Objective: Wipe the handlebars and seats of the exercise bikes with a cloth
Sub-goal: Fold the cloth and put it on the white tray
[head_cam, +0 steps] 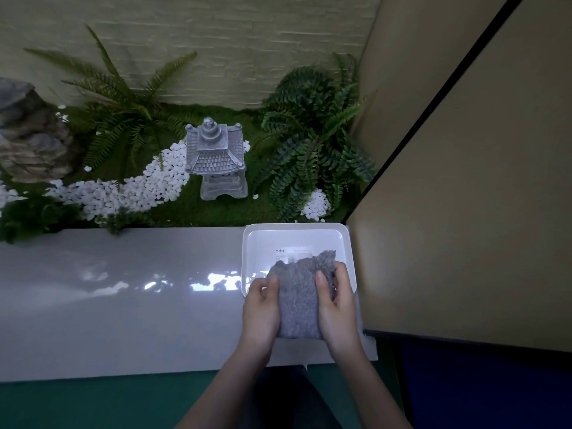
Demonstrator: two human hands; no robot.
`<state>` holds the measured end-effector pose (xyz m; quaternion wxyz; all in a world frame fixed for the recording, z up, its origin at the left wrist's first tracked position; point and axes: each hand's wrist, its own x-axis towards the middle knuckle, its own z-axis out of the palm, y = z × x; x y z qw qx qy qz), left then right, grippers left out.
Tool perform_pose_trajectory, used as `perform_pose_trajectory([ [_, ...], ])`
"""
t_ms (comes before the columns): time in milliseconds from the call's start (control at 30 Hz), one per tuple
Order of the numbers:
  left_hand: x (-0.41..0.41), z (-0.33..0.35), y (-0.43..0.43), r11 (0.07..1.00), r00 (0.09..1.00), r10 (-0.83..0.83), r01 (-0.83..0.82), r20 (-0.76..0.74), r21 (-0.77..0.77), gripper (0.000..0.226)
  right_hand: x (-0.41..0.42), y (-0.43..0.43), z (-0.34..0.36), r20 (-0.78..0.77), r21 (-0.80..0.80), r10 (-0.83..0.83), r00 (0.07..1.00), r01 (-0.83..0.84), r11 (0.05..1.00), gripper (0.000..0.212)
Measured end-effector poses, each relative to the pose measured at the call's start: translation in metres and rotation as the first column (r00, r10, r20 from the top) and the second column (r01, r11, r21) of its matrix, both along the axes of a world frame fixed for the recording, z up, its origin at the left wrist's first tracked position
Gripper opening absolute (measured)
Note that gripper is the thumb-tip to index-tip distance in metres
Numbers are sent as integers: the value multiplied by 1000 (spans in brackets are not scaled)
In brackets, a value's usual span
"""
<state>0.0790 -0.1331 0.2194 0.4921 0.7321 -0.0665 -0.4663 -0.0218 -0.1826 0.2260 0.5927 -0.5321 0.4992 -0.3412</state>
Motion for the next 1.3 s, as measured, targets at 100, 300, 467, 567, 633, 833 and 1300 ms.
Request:
perform_pose_trajectory([
  [100,-3,-13,-6,999,972,-53,53,228,3,24,2,-4,-19,-132,-11,-59,989,59,998,13],
  [300,-1,-55,-29,994,876,-109,95,469,52,18,11,-30,-67,-342,-29,-81,936,75,997,9],
  [467,11,-115,-55,982,824,-188,151,535,113,11,19,-68,-115,-420,-78,5,907,-42,996,11],
  [567,16,-153,-74,978,818,-207,157,536,139,9,24,-88,-151,-485,-77,38,874,-86,993,12],
  [633,20,-178,-86,971,820,-231,158,524,180,9,29,-99,-176,-527,-77,54,848,-111,991,12],
  [833,29,-250,-112,936,759,-336,202,558,289,14,35,-123,-250,-634,-80,91,768,-182,980,10],
  [1300,63,-290,-121,916,601,-401,262,691,304,20,18,-144,-290,-748,-218,-15,664,-224,950,30],
])
